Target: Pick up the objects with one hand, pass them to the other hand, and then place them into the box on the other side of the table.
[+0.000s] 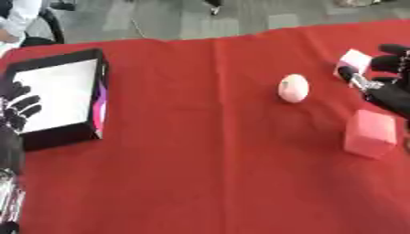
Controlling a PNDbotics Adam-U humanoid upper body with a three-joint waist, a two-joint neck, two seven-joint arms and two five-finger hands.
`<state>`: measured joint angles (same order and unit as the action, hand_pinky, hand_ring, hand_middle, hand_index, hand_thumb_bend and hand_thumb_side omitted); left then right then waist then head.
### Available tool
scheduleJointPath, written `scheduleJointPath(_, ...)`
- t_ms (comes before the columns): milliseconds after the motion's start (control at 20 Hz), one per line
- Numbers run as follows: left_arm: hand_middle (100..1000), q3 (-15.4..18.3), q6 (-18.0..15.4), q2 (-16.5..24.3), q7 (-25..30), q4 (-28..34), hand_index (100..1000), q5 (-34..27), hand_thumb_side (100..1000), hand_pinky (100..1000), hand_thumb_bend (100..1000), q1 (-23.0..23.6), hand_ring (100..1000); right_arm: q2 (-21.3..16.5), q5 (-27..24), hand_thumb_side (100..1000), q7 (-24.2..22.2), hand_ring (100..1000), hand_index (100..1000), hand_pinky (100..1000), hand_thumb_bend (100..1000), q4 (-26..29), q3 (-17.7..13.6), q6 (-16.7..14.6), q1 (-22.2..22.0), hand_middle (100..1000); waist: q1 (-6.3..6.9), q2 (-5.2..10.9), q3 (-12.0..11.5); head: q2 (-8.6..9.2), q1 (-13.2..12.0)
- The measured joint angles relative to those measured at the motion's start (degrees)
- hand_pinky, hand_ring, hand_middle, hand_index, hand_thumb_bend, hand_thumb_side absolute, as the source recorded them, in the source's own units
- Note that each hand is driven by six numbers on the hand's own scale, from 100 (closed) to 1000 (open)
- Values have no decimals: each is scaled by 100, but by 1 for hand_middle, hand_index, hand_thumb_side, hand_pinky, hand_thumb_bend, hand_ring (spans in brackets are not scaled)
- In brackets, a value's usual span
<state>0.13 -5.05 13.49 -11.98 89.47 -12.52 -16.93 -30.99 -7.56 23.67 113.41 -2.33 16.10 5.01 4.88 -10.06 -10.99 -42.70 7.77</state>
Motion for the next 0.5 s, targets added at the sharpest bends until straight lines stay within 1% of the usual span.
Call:
scheduleJointPath(350, 717, 0, 0, 0, 0, 0, 791, 0, 800, 780, 217, 0, 726, 0, 0, 250, -1, 738, 783, 697, 632, 0, 0, 1, 0, 622, 0, 0, 0, -10, 14)
scheduleJointPath(500, 717, 0, 0, 0, 0, 0, 791, 0, 800, 780, 217, 0, 726, 0, -4, 254, 1, 741, 785, 697, 633, 0, 0, 1, 3, 625, 0, 0, -4, -45, 31)
